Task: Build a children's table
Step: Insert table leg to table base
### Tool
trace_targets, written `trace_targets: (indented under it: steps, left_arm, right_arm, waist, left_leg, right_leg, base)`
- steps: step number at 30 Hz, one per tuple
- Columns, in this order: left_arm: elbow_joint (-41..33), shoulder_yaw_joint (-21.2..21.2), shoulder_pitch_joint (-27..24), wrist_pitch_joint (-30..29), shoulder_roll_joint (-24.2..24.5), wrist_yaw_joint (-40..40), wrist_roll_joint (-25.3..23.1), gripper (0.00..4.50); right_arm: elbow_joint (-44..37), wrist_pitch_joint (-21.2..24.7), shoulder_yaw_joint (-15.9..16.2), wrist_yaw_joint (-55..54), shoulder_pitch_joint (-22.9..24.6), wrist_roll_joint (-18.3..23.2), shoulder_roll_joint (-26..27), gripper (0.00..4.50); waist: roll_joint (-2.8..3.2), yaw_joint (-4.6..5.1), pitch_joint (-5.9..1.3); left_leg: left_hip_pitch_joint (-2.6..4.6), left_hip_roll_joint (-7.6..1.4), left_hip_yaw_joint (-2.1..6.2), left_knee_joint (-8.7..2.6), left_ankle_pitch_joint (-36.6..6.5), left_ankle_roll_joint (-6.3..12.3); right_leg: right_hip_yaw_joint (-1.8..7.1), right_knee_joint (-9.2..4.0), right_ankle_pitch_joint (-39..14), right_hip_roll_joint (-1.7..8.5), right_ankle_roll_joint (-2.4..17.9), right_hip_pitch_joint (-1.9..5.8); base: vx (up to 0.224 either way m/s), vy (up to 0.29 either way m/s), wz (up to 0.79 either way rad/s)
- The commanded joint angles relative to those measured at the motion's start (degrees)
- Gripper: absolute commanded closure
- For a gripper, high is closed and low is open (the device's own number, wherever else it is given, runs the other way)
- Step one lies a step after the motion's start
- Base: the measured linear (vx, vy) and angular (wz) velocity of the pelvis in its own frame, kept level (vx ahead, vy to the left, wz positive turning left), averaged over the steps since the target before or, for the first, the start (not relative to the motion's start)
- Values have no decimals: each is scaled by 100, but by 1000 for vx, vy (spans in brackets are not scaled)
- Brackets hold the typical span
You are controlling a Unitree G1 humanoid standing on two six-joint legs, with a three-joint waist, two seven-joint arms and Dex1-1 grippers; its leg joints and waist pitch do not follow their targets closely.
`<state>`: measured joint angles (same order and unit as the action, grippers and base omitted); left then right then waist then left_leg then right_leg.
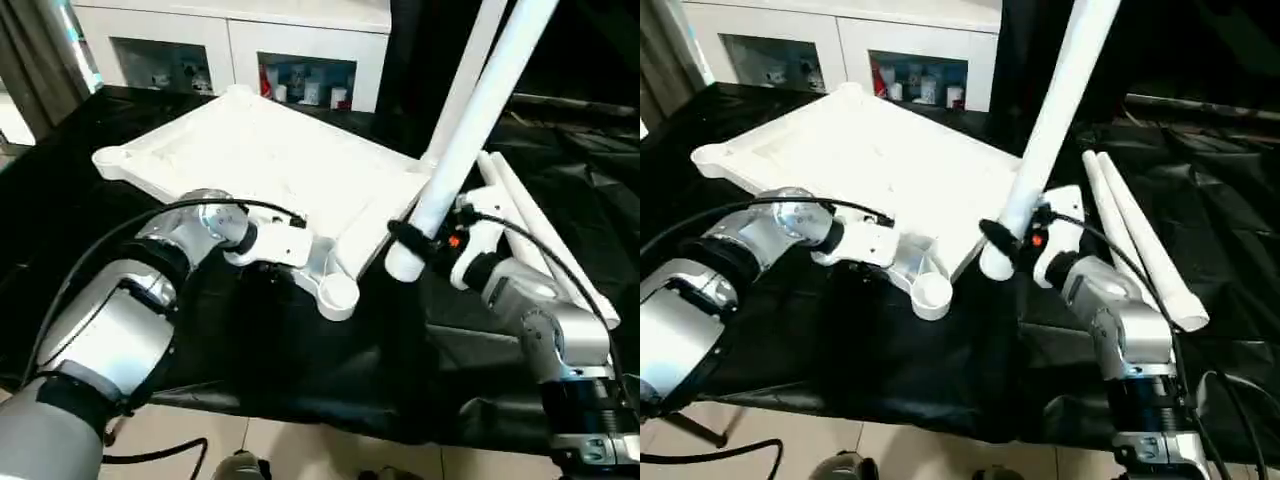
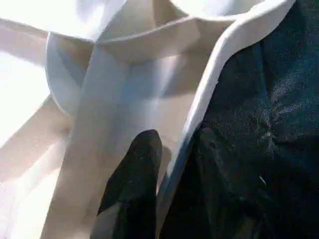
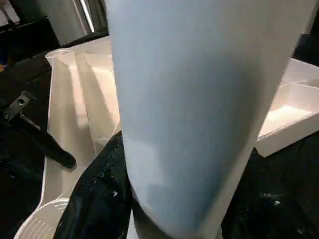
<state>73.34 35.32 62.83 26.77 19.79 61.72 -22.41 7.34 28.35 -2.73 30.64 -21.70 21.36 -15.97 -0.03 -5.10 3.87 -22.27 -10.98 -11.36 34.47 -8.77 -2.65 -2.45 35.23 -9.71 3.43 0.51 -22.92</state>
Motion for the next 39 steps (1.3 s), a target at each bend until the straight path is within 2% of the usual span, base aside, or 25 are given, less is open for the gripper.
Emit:
trace_targets:
  steps: [1, 3, 4, 5, 7, 11, 12, 14, 16, 17, 18, 20, 22, 24, 26, 28, 30, 31, 32, 34, 35, 36, 37, 38, 39]
  left_arm:
    - [71, 62, 87, 38, -42, 202, -72, 363]
    - [88, 66, 83, 39, -49, 248, -89, 373]
    - [103, 65, 97, 25, -47, 386, -88, 380]
    - [118, 54, 102, 20, -43, 469, -106, 380]
    - [126, 43, 103, 34, -28, 561, -136, 400]
    - [193, -50, 127, -367, -22, 896, -128, 422]
    - [212, -1, 121, -528, -14, 875, -209, 425]
    - [201, -23, 96, -571, -42, 773, -195, 433]
    - [193, -177, 47, -889, -159, 613, -59, 438]
    - [199, -292, 22, -1113, -234, 648, 59, 440]
    - [206, -363, 9, -1257, -279, 691, 134, 442]
    - [199, -465, -31, -1438, -341, 735, 240, 446]
    - [151, -787, -192, -2001, -498, 723, 564, 449]
    - [122, -958, -285, -2207, -558, 640, 736, 449]
    - [81, -1043, -366, -2214, -570, 585, 803, 450]
    - [-187, -1083, -713, -1864, -481, 472, 780, 450]
    - [-464, -900, -964, -1577, -323, 420, 554, 450]
    - [-540, -860, -1034, -1479, -283, 374, 502, 450]
    - [-603, -850, -1097, -1422, -261, 327, 484, 450]
    - [-867, -905, -1293, -1546, -244, 230, 516, 450]
    - [-1014, -929, -1396, -1646, -243, 266, 558, 450]
    - [-1014, -929, -1396, -1646, -243, 266, 558, 450]
    - [-1283, -980, -1579, -1848, -250, 306, 631, 450]
    - [-1414, -1037, -1679, -2017, -279, 294, 697, 450]
    - [-1627, -1145, -1839, -2280, -330, 269, 810, 450]
  right_arm:
    - [-179, -108, 41, 35, 102, -91, -27, 260]
    - [-222, -118, 57, 35, 157, -96, -23, 260]
    - [-243, -108, 71, 41, 181, -101, -31, 260]
    - [-279, -103, 96, 50, 222, -107, -43, 260]
    - [-333, -91, 137, 68, 282, -112, -57, 260]
    - [-340, -90, 200, 69, 310, -134, -35, 260]
    - [-365, -105, 232, 61, 353, -141, -21, 260]
    - [-388, -100, 246, 60, 374, -138, -16, 260]
    - [-413, -80, 247, 49, 409, -135, 10, 260]
    - [-429, -73, 251, 47, 428, -141, 20, 260]
    - [-437, -70, 253, 45, 440, -146, 26, 260]
    - [-449, -34, 258, 30, 441, -141, 44, 260]
    - [-482, 48, 292, -13, 427, -129, 96, 260]
    - [-464, 66, 305, -35, 402, -129, 122, 260]
    - [-457, 68, 316, -43, 394, -135, 131, 260]
    - [-389, 35, 326, -69, 351, -164, 148, 260]
    - [-267, -61, 228, -142, 267, -160, 187, 260]
    - [-228, -106, 198, -155, 239, -157, 201, 260]
    - [-190, -148, 171, -176, 208, -162, 212, 260]
    - [-81, -235, 106, -246, 102, -191, 239, 260]
    - [-66, -281, 112, -147, 50, -144, 248, 260]
    - [-66, -281, 112, -147, 50, -144, 248, 260]
    - [-42, -324, 120, -18, -39, -91, 275, 260]
    - [14, -289, 91, 6, -127, -41, 300, 261]
    - [111, -221, 39, 21, -260, 36, 334, 261]
  waist:
    - [87, -4, -492]
    - [74, -11, -500]
    - [88, -17, -502]
    - [68, -13, -500]
    - [93, -13, -496]
    - [108, -1, -474]
    - [120, 1, -471]
    - [104, 5, -466]
    - [103, -10, -463]
    - [66, -7, -462]
    - [79, -5, -457]
    - [66, -9, -457]
    - [1, -6, -462]
    - [22, -17, -459]
    - [-25, -18, -457]
    - [-32, -23, -457]
    - [-29, -3, -444]
    - [-11, 19, -442]
    - [-51, 25, -447]
    - [-53, 49, -413]
    - [-74, 58, -401]
    - [-71, 62, -395]
    - [-127, 76, -397]
    - [-109, 67, -401]
    - [-149, 94, -401]
  left_leg:
    - [195, -208, 159, -378, -1547, -119]
    - [177, -200, 149, -367, -1448, -57]
    - [169, -198, 148, -364, -1393, -25]
    - [164, -196, 147, -365, -1373, -8]
    - [159, -192, 146, -360, -1372, 19]
    - [171, -193, 153, -377, -1532, -16]
    - [175, -196, 160, -383, -1572, -36]
    - [170, -191, 163, -386, -1589, -37]
    - [192, -183, 155, -371, -1619, -7]
    - [186, -184, 152, -372, -1600, 6]
    - [187, -180, 151, -370, -1585, 9]
    - [183, -181, 154, -371, -1563, 37]
    - [171, -177, 140, -369, -1454, 108]
    - [175, -172, 142, -363, -1428, 125]
    - [170, -164, 136, -361, -1422, 169]
    - [173, -184, 156, -373, -1427, 193]
    - [142, -191, 171, -401, -1456, 173]
    - [183, -203, 165, -415, -1648, 118]
    - [206, -204, 161, -412, -1734, 94]
    - [231, -208, 187, -438, -2039, -22]
    - [277, -201, 192, -427, -2214, -59]
    - [281, -190, 196, -427, -2257, -60]
    - [281, -192, 201, -438, -2280, -68]
    - [280, -208, 221, -445, -2276, -85]
    - [281, -209, 217, -454, -2279, -74]
  right_leg:
    - [224, -403, -788, 464, 1448, 300]
    - [226, -396, -700, 473, 1474, 313]
    - [224, -396, -706, 478, 1480, 314]
    - [222, -403, -722, 479, 1475, 319]
    - [221, -411, -826, 484, 1462, 317]
    - [216, -451, -1240, 487, 1381, 306]
    - [216, -457, -1313, 488, 1369, 302]
    - [215, -469, -1379, 492, 1346, 307]
    - [215, -495, -1609, 501, 1315, 288]
    - [215, -503, -1651, 498, 1296, 290]
    - [212, -499, -1699, 499, 1289, 286]
    - [206, -508, -1793, 501, 1262, 282]
    - [200, -506, -1757, 494, 1256, 276]
    - [201, -506, -1786, 499, 1250, 268]
    - [198, -528, -1891, 502, 1210, 265]
    - [195, -543, -2085, 512, 1087, 252]
    - [192, -536, -2098, 506, 1037, 257]
    - [195, -562, -2239, 492, 989, 208]
    - [193, -576, -2327, 490, 965, 196]
    - [183, -605, -2815, 516, 838, 173]
    - [170, -643, -3159, 520, 737, 142]
    - [168, -668, -3301, 522, 676, 132]
    - [160, -693, -3462, 523, 574, 132]
    - [162, -666, -3440, 546, 584, 146]
    - [158, -674, -3445, 548, 593, 127]
  base:
    - [0, 0, 0]
    - [0, 0, 0]
    - [0, 0, 0]
    - [0, 0, 0]
    - [0, 0, 0]
    - [0, 0, 0]
    - [0, 0, 0]
    - [0, 0, 0]
    - [0, 0, 0]
    - [0, 0, 0]
    - [0, 0, 0]
    - [0, 0, 0]
    - [0, 0, 0]
    - [0, 0, 0]
    - [0, 0, 0]
    - [0, 0, 0]
    - [0, 0, 0]
    - [0, 0, 0]
    - [0, 0, 0]
    - [0, 0, 0]
    - [0, 0, 0]
    - [0, 0, 0]
    - [0, 0, 0]
    - [0, 0, 0]
    - [0, 0, 0]
